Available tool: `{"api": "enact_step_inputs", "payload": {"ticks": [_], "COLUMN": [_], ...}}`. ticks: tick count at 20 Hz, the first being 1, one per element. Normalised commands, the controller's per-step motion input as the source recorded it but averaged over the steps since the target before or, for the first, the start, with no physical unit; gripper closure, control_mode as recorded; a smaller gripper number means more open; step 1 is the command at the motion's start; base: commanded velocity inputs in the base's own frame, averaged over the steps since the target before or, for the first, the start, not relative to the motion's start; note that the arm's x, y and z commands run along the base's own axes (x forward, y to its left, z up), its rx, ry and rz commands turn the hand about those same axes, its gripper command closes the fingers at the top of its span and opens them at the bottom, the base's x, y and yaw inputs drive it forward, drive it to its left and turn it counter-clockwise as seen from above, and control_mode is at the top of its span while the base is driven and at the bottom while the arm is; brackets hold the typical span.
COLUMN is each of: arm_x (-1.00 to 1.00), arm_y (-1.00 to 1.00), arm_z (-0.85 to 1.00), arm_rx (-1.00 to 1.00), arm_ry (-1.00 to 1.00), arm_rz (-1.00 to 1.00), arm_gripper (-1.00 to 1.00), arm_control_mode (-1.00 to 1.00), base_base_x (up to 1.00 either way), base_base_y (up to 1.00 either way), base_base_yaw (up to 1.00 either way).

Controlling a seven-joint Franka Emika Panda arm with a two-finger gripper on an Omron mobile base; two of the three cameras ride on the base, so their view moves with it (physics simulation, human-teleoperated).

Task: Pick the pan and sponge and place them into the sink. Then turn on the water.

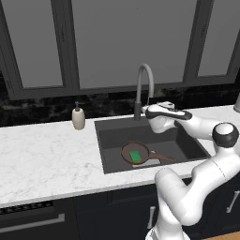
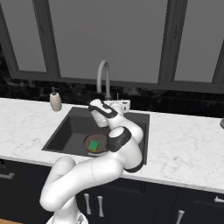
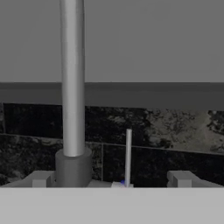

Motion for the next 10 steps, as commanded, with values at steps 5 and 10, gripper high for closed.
{"api": "enact_step_inputs", "payload": {"ticks": [5, 10], "arm_x": [0.12, 0.11], "arm_y": [0.0, 0.0], "arm_z": [-0.04, -0.01], "arm_rx": [0.0, 0.0], "arm_ry": [0.0, 0.0], "arm_rz": [-0.04, -0.08], "arm_gripper": [-1.0, -1.0], "arm_control_mode": [-1.0, -1.0], "base_base_x": [0.0, 0.0], "base_base_y": [0.0, 0.0], "base_base_yaw": [0.0, 0.0]}}
